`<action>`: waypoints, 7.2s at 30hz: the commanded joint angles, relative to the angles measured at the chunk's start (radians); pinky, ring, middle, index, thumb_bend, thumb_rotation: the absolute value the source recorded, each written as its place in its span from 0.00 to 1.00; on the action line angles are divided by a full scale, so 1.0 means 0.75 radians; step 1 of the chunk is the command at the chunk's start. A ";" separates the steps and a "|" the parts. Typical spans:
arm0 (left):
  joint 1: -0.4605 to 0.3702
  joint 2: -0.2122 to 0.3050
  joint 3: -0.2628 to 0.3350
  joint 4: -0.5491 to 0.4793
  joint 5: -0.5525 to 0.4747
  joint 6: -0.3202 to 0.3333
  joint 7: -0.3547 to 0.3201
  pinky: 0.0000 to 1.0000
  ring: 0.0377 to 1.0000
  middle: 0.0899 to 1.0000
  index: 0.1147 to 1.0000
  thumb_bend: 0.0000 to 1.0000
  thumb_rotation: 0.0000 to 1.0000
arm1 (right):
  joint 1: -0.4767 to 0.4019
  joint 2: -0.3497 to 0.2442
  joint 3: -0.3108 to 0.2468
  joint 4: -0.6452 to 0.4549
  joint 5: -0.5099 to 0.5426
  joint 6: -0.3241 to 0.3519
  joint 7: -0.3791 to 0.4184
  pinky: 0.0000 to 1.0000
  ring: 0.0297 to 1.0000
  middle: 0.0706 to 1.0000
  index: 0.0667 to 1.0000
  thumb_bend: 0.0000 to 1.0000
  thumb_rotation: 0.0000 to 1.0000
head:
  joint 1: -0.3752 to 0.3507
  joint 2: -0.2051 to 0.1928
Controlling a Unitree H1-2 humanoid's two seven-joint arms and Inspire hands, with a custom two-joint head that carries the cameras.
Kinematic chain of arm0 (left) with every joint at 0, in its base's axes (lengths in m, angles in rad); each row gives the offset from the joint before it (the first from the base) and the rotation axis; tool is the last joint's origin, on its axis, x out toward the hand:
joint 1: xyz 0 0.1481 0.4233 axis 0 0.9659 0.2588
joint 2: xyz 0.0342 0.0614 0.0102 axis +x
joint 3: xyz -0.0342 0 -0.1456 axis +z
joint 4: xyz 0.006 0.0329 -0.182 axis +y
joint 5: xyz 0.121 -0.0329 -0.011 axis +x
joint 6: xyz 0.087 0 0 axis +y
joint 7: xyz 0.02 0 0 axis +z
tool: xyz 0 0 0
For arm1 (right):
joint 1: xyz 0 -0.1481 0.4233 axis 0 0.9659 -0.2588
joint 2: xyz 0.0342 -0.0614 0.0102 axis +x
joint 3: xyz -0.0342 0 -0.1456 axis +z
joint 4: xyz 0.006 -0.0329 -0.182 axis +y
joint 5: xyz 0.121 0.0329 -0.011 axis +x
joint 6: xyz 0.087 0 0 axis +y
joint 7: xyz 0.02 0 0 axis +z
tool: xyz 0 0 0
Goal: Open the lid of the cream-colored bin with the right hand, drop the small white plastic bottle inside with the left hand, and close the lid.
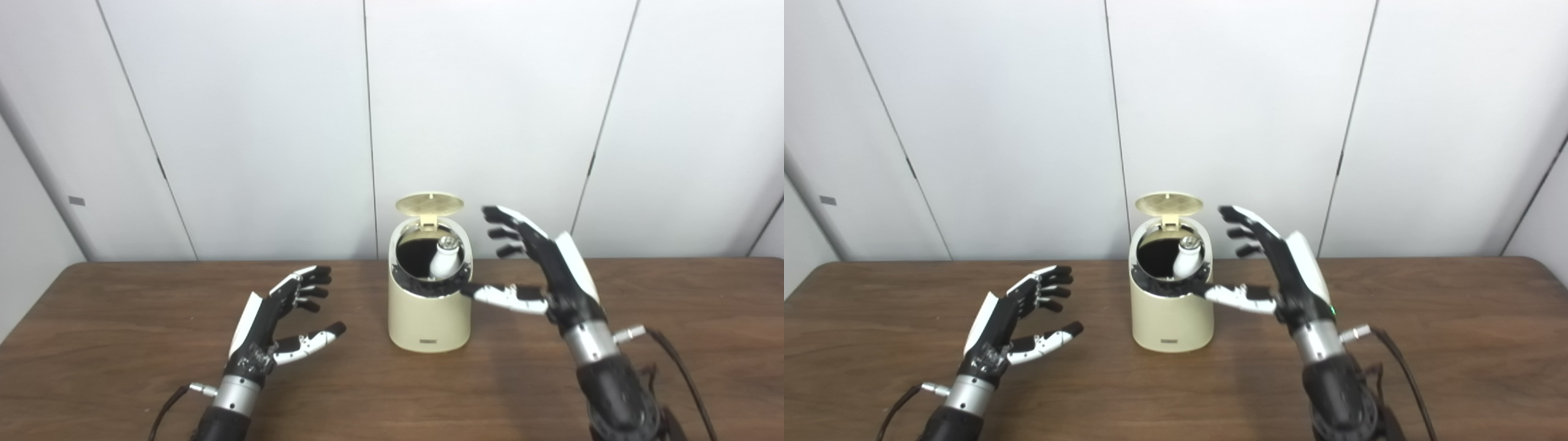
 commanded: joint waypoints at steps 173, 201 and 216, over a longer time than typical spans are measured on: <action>0.064 -0.110 -0.012 -0.168 0.029 0.183 -0.028 0.58 0.69 0.74 0.75 0.66 0.02 | -0.249 -0.285 0.423 -0.104 -0.504 0.172 0.788 0.89 0.86 0.76 0.74 0.73 0.59 | 0.116 0.196; 0.052 -0.102 -0.014 -0.162 0.026 0.187 -0.036 0.60 0.70 0.75 0.76 0.66 0.03 | -0.278 -0.232 0.137 -0.275 -0.320 0.241 0.651 0.64 0.77 0.74 0.73 0.69 0.49 | 0.115 0.185; 0.060 -0.092 -0.001 -0.152 0.010 0.151 -0.030 0.58 0.68 0.74 0.74 0.67 0.03 | 0.038 -0.044 -0.198 -0.177 0.058 0.204 0.240 0.74 0.79 0.78 0.76 0.63 0.34 | 0.086 0.176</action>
